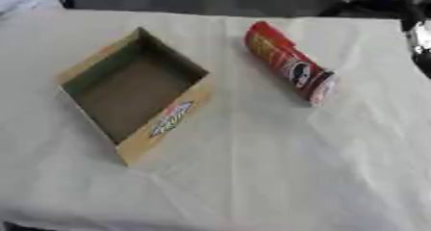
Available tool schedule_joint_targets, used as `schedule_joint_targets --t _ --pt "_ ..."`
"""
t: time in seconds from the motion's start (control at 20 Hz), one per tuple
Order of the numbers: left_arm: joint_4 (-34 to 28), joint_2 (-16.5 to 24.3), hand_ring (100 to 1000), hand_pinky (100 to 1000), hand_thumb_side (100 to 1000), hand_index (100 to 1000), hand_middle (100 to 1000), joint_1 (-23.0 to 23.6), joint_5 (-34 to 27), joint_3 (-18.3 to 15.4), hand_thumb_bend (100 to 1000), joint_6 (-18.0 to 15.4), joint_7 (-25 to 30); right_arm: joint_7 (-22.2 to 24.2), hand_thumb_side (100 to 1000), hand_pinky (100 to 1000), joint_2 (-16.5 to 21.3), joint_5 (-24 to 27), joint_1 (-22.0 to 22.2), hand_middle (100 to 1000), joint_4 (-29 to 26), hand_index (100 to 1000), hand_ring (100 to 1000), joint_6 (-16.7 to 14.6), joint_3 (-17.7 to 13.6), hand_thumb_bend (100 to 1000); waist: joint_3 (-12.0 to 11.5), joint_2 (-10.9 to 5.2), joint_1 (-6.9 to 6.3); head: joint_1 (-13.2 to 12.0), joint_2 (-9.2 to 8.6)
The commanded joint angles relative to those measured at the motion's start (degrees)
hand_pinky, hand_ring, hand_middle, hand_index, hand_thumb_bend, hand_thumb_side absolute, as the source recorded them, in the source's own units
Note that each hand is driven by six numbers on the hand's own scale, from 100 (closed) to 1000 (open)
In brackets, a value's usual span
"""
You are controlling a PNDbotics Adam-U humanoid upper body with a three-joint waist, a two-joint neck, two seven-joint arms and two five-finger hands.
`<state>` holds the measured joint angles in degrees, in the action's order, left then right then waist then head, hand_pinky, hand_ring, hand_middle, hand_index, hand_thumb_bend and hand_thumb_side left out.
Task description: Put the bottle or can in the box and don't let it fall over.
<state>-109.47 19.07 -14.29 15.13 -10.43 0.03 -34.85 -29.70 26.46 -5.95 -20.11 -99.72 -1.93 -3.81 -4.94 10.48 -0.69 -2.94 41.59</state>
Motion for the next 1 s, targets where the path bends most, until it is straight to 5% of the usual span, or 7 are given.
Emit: schedule_joint_targets --t 0.05,1.0 --pt "-0.92 1.22 967 637 578 692 727 -0.36 0.13 -0.65 505 0.01 0.15 0.08 383 814 1.31 0.22 -0.60 739 -1.13 835 857 0.14 -0.12 598 0.08 -1.30 -0.03 -0.06 -0.75" --pt "-0.84 1.29 969 636 579 690 727 -0.32 0.29 -0.69 502 0.10 0.20 4.58 403 826 1.81 -1.10 -1.90 745 -0.02 847 876 3.02 0.78 617 0.14 -1.32 0.00 0.34 -0.93"
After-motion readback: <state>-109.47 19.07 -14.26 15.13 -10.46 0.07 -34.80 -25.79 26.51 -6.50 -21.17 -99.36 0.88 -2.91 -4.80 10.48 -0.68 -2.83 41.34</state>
